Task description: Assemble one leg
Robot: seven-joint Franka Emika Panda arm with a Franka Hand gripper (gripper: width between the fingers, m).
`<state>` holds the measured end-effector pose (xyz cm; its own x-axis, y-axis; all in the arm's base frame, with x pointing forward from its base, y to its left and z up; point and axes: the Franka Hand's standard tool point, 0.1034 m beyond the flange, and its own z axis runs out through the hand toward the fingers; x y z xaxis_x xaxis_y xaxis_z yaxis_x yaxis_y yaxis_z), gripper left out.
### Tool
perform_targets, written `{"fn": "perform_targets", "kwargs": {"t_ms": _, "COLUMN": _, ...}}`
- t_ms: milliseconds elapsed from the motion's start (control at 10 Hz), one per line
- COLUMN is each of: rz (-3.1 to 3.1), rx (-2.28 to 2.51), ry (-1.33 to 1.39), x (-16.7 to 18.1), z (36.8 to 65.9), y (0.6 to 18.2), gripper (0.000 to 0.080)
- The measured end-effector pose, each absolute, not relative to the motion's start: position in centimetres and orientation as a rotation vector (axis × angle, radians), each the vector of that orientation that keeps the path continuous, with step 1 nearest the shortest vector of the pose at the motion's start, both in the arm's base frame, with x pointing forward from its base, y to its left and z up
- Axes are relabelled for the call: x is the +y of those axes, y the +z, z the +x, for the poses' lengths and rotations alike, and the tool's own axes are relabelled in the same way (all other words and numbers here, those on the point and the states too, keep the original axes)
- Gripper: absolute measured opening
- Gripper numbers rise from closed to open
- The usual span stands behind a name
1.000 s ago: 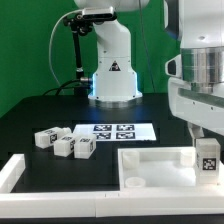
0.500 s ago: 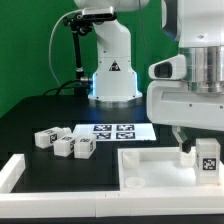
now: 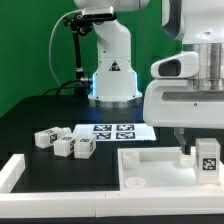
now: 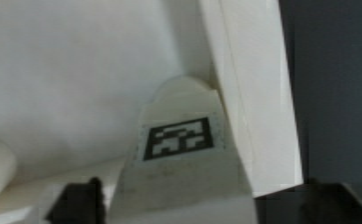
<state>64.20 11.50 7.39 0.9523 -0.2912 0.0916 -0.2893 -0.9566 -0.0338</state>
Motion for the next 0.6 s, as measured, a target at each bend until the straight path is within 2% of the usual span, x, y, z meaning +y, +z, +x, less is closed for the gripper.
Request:
{"fn": "perform_targets", "kwargs": {"t_ms": 100, "rz": -3.06, "rx": 0.58, "ry": -0.148, "x": 11.52, "z": 64.19, "y": 7.39, "gripper": 0.045}}
{"fn": "perform_targets", "kwargs": {"t_ms": 200, "rz": -3.031, "rx": 0.705, "ry": -0.143, "x": 11.37, "z": 64.15, "y": 7.35, "gripper": 0.0285}}
{"fn": "perform_targets", "kwargs": {"t_ms": 400, "rz": -2.948, "rx": 0.962, "ry": -0.133, "x": 11.23, "z": 64.14, "y": 7.34, "gripper": 0.0285}}
{"fn": "perform_targets", "kwargs": {"t_ms": 600, "rz": -2.726, "rx": 1.427, "ry": -0.081, "x": 10.9, "z": 64.0, "y": 7.33, "gripper": 0.0285}}
